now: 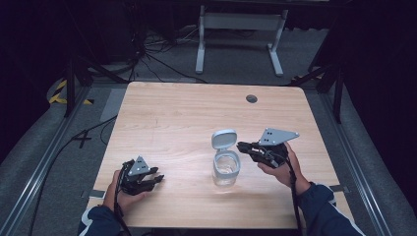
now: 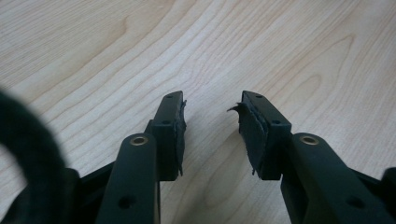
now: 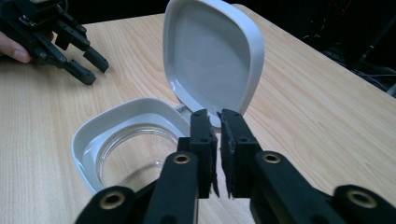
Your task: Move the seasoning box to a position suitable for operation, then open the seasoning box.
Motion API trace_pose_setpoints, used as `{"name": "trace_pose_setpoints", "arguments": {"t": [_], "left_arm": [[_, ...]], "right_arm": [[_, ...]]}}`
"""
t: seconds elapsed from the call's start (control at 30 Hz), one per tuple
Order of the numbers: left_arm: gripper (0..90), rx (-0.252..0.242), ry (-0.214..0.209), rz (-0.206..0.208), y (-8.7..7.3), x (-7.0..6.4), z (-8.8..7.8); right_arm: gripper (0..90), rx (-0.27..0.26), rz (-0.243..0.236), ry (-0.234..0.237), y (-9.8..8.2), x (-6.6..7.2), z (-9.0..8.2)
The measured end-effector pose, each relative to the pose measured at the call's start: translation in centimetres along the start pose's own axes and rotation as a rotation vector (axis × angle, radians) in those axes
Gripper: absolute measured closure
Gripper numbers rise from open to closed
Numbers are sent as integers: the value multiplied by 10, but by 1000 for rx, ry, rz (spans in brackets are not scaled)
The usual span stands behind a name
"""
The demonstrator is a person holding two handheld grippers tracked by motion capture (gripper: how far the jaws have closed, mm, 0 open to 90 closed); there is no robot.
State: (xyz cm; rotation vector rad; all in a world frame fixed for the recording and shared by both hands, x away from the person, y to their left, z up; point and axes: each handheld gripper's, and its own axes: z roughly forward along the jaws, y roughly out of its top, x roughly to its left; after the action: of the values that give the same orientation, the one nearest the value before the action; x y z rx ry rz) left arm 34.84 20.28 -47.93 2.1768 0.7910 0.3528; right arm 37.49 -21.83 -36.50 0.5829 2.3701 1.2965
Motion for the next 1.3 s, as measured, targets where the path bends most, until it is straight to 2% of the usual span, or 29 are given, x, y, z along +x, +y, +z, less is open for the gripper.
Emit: {"name": "trace_pose_setpoints", "arguments": {"t": [0.13,0.47,0.57,0.6,0.77,0.83,0.87,0.93,1.0,1.1,1.13,1.3], "left_arm": [[594,1,-7,-1,0,0,1],[590,3,-7,8,1,0,1],[585,4,-5,13,1,1,1],[577,0,-12,-3,1,0,2],[564,6,-14,-4,1,-1,2],[560,7,-11,18,2,1,2],[557,17,-19,19,2,1,1],[554,3,-18,1,2,0,3],[552,3,-19,2,2,0,3],[550,2,-18,4,2,0,3],[548,2,-18,4,2,0,3],[541,3,-22,4,2,0,3]], "right_arm": [[778,26,-24,-2,0,1,-3],[740,52,-46,-7,-1,2,-7],[692,66,-51,-16,-1,2,-7],[654,81,-54,-16,-1,2,-8],[590,113,-77,-32,-3,2,-10],[579,132,-94,-38,-4,2,-15],[575,140,-101,-40,-5,2,-17],[562,158,-109,-46,-7,2,-20],[540,185,-126,-62,-13,1,-28],[521,196,-136,-68,-18,0,-33],[500,217,-146,-81,-24,-1,-38],[453,246,-131,-94,-39,-5,-47]]}}
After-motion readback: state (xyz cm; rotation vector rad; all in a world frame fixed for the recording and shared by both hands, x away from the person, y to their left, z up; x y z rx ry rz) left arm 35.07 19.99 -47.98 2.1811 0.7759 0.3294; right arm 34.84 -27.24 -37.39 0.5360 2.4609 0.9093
